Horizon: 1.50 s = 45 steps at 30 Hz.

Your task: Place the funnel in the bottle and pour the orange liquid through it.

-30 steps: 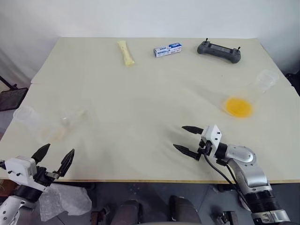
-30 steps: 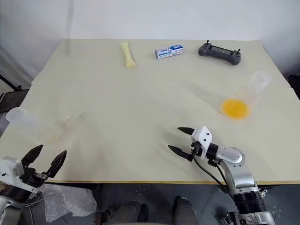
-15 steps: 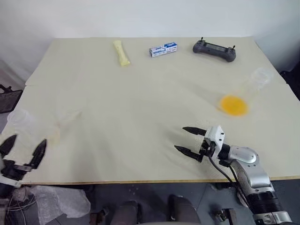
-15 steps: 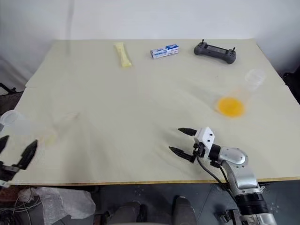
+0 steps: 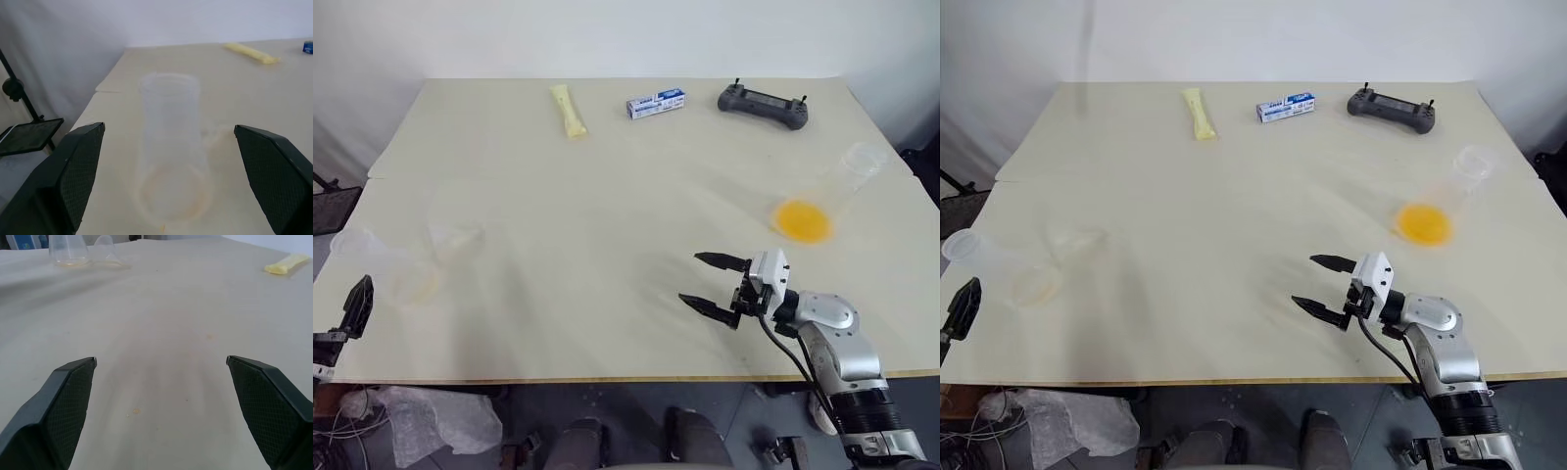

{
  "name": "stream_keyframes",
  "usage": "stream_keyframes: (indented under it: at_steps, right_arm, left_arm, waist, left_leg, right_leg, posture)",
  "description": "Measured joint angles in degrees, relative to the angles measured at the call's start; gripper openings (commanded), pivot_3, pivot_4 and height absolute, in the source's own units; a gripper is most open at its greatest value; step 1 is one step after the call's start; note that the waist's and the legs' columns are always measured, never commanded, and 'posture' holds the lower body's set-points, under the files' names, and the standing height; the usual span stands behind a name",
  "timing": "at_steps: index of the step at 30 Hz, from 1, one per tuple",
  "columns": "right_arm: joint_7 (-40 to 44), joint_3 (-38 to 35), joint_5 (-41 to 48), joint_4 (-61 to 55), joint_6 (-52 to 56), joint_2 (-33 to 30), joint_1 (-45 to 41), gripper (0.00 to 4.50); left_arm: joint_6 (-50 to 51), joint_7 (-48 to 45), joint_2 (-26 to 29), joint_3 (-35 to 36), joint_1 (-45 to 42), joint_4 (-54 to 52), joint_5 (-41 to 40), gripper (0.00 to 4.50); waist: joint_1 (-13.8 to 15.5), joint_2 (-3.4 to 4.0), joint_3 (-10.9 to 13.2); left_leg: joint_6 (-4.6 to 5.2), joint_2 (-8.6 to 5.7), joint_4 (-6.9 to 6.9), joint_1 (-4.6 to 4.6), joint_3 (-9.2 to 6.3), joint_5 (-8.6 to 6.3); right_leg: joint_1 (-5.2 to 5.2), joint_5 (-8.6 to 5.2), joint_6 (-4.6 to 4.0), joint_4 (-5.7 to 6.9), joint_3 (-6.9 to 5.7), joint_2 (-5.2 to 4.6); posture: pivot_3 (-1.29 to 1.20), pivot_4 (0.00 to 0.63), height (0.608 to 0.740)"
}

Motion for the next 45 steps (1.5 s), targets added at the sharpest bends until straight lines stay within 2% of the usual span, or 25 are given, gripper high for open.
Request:
stream_keyframes:
  at_steps: [8, 22, 25, 30, 36, 40, 45]
  right_arm:
    - [-0.5, -0.1, -0.1, -0.3, 0.0, 0.0, 0.1, 4.46]
    - [-2.6, -0.3, -0.1, -2.4, 0.0, -0.6, 1.4, 4.46]
    - [-3.0, -0.4, -0.1, -2.9, 0.0, -1.1, 2.0, 4.50]
    - [-3.9, -1.8, -0.1, -3.6, 0.1, -1.9, 2.3, 4.50]
    - [-4.8, -2.8, -0.1, -4.7, 0.1, -2.3, 3.7, 4.50]
    - [-5.4, -4.8, 0.2, -5.8, 0.3, -3.2, 4.8, 4.50]
    - [-4.9, -6.0, 1.1, -7.2, 1.2, -4.3, 6.3, 4.50]
  left_arm:
    - [0.1, 1.9, 1.5, -2.7, -7.5, 8.0, 3.1, 4.50]
    - [-3.7, -1.8, 3.3, -8.5, -16.9, 16.9, 6.5, 4.50]
    - [-4.7, -1.8, 3.4, -8.8, -17.6, 18.2, 7.0, 3.88]
    - [-5.3, -3.3, 3.3, -8.8, -18.8, 18.2, 6.4, 2.37]
    - [-2.3, -8.3, 5.3, -8.8, -18.1, 14.9, 2.6, 2.35]
    - [4.1, -12.9, 11.8, -9.3, -16.7, 7.4, -1.5, 2.35]
    - [12.6, -15.1, 14.8, -15.4, -22.3, 2.3, -6.5, 2.35]
  waist:
    - [0.0, -0.02, 0.0]
    - [0.0, -0.02, 0.0]
    - [0.0, -0.03, 0.0]
    - [0.0, -0.03, 0.0]
    - [0.0, -0.09, 0.0]
    - [0.1, -0.11, 0.0]
    - [0.2, -0.07, 0.1]
  left_leg:
    - [0.00, -0.01, 0.00, 0.00, 0.01, 0.00]
    - [0.00, -0.04, 0.01, 0.00, 0.01, 0.01]
    - [-0.01, -0.03, 0.01, 0.00, 0.00, 0.01]
    - [0.00, -0.04, 0.04, 0.00, 0.00, 0.01]
    - [-0.01, -0.03, 0.04, -0.01, -0.02, 0.01]
    - [0.00, -0.04, 0.04, -0.01, -0.06, 0.01]
    - [-0.02, -0.04, 0.06, 0.00, -0.12, 0.04]
  right_leg:
    - [-0.01, 0.01, 0.01, 0.07, -0.29, 0.04]
    - [0.00, 0.02, 0.03, 0.12, -0.61, 0.09]
    - [-0.01, 0.02, 0.03, 0.13, -0.62, 0.10]
    - [0.01, 0.02, 0.04, 0.15, -0.63, 0.09]
    - [0.01, 0.02, 0.04, 0.15, -0.64, 0.05]
    - [0.03, 0.02, 0.04, 0.13, -0.61, -0.02]
    - [0.07, 0.02, 0.03, 0.16, -0.61, 0.00]
  posture:
    - [0.00, 0.150, 0.740]
    - [0.00, 0.150, 0.740]
    - [0.00, 0.150, 0.740]
    - [0.00, 0.150, 0.740]
    - [0.00, 0.150, 0.740]
    - [0.00, 0.150, 0.740]
    - [0.00, 0.150, 0.740]
